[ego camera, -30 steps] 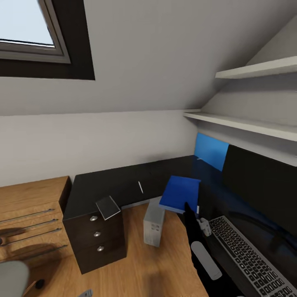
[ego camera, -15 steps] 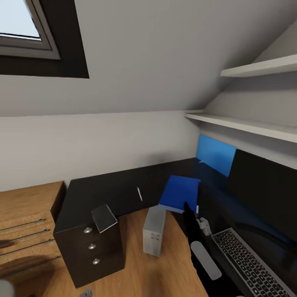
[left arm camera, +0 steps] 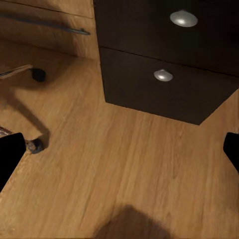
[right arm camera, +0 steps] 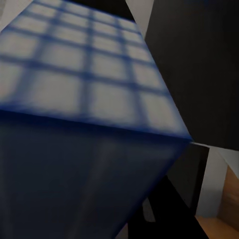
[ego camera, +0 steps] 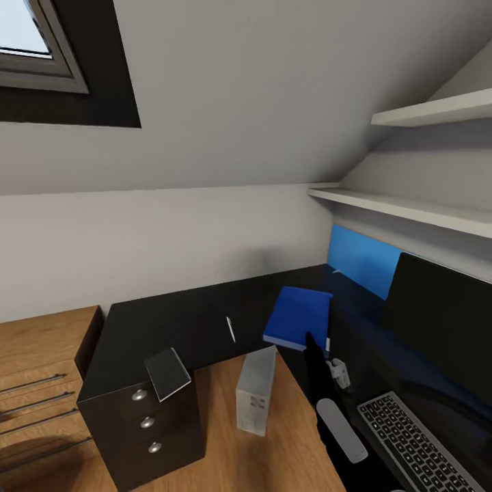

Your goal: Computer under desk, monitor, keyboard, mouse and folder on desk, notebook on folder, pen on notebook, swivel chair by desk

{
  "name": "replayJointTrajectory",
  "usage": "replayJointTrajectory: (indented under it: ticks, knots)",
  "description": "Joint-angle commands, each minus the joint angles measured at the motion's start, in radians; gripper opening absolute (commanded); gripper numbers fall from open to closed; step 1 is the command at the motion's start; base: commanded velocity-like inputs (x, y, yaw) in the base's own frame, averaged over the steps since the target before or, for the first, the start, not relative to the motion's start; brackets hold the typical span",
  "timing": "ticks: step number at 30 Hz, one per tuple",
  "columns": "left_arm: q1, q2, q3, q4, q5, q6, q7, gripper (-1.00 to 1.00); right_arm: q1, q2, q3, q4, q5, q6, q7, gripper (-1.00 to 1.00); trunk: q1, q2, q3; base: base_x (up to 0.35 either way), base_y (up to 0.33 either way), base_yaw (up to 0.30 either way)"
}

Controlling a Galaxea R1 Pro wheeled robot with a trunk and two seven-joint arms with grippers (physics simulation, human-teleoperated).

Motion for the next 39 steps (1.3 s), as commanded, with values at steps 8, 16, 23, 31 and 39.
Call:
replayJointTrajectory:
  ticks: [8, 16, 23, 31, 39]
  knots:
    - [-0.001, 0.001, -0.009, 0.173, -0.006, -0.227, -0.116, 1.00, -0.001, -0.001, 0.002, -0.002, -0.009, -0.008, 0.003, -1.00, 0.000, -0.001, -0.002, 0.000, 0.000, 0.000]
    - [-0.001, -0.008, -0.009, 0.199, -0.005, -0.228, -0.118, 1.00, -0.001, -0.001, 0.002, -0.001, -0.009, -0.008, 0.001, -1.00, 0.000, -0.001, -0.002, 0.097, 0.000, 0.000]
    - [-0.001, -0.009, -0.009, 0.201, -0.005, -0.226, -0.120, 1.00, -0.001, -0.002, 0.002, -0.001, -0.009, -0.007, 0.003, -1.00, 0.000, -0.001, -0.002, 0.311, 0.000, 0.000]
    - [-0.001, -0.009, -0.009, 0.201, -0.005, -0.226, -0.122, 1.00, -0.001, -0.003, 0.001, -0.001, -0.009, -0.008, 0.004, -1.00, 0.000, -0.001, -0.002, 0.073, 0.000, 0.000]
    - [-0.001, -0.008, -0.008, 0.200, -0.004, -0.226, -0.118, 1.00, -0.001, -0.004, -0.033, -0.001, -0.009, -0.008, 0.004, -1.00, 0.000, -0.001, -0.002, 0.002, 0.000, -0.056]
